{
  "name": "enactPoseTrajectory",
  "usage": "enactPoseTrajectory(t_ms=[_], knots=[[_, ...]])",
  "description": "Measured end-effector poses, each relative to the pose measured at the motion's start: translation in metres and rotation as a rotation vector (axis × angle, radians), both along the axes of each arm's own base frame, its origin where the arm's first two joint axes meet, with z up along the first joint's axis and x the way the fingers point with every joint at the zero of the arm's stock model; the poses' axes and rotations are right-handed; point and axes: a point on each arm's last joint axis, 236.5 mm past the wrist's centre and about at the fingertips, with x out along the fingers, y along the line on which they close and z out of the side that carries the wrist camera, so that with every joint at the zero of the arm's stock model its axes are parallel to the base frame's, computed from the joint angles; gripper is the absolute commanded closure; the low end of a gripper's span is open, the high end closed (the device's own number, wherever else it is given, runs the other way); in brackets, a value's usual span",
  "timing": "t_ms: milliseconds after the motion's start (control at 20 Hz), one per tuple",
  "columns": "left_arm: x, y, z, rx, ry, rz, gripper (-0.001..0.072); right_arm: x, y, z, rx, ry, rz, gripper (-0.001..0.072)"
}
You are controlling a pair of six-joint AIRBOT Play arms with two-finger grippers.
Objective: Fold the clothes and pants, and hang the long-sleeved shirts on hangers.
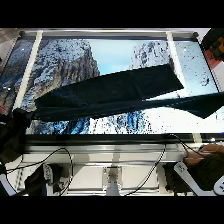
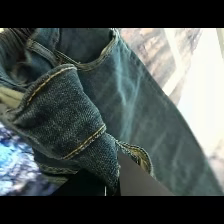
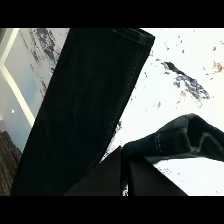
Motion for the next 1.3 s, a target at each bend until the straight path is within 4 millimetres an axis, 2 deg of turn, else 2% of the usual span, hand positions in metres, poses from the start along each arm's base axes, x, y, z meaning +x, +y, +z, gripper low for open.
enactPoseTrajectory(t_ms=[150,300,450,600,750,1050,1300], knots=[[0.017,-0.005,-0.002,-0.087,-0.038,-0.026,0.0680,0.038,0.007,0.010,-0.018,-0.024,0.068,0.0691],[0.036,-0.010,-0.001,-0.160,-0.092,-0.039,0.0680,0.086,0.024,0.010,-0.026,-0.050,0.139,0.0691],[0.052,-0.010,0.000,-0.197,-0.130,-0.029,0.0680,0.130,0.037,0.003,-0.031,-0.059,0.164,0.0692],[0.064,-0.001,0.001,-0.200,-0.149,-0.003,0.0680,0.160,0.035,-0.007,-0.047,-0.054,0.134,0.0692],[0.075,0.005,0.004,-0.198,-0.158,0.003,0.0680,0.174,0.031,-0.016,-0.051,-0.039,0.105,0.0692],[0.096,0.012,0.014,-0.179,-0.175,0.001,0.0680,0.183,0.024,-0.028,-0.064,-0.020,0.076,0.0692],[0.112,0.012,0.005,-0.175,-0.154,0.010,0.0679,0.192,0.017,-0.046,-0.050,-0.001,0.050,0.0693]])
